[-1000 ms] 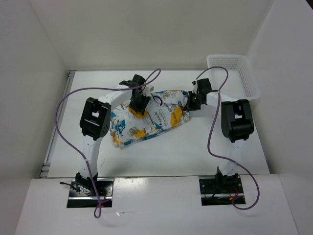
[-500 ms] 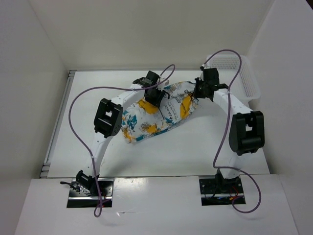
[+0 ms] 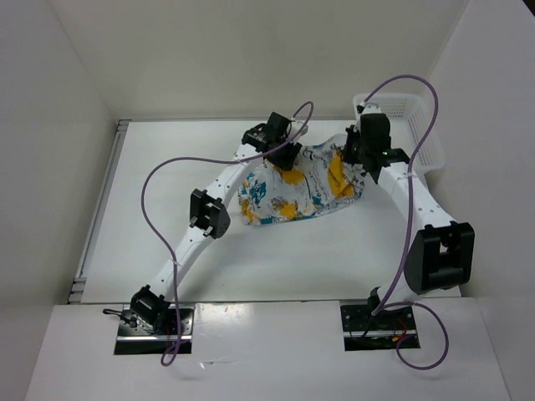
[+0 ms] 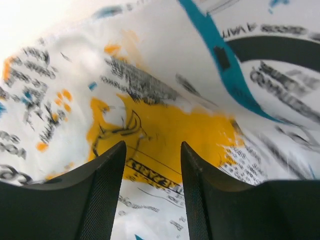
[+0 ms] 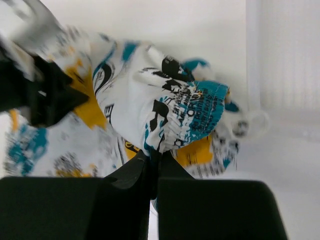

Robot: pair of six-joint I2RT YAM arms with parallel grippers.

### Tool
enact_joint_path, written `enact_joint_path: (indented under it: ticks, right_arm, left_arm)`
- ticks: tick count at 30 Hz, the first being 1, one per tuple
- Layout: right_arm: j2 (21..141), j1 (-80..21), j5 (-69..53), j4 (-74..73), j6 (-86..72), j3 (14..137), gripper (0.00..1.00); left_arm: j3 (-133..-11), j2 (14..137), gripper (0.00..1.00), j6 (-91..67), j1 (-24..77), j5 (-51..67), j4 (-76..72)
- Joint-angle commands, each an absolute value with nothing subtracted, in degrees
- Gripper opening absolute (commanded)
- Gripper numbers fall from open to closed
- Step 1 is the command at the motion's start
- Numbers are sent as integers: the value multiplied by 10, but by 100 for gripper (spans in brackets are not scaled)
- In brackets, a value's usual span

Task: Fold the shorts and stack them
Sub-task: Fold the shorts

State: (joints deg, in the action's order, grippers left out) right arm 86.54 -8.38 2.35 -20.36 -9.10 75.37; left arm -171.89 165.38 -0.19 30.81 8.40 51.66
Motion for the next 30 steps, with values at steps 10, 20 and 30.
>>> enact_joint_path:
  ticks: [10,20,30]
  right_arm:
    - [837,-39,50,-196,-95,628,0]
    - [855,-26,62,-146,-63,590,20]
    - [914,-25,-13,-128,-75,602,64]
  left_arm:
    - [-1771,1633,66,0,270,42,745]
    - [-1114,1328,72,0,300,-130,468]
    - [-950,1290,72,0,239,-149,388]
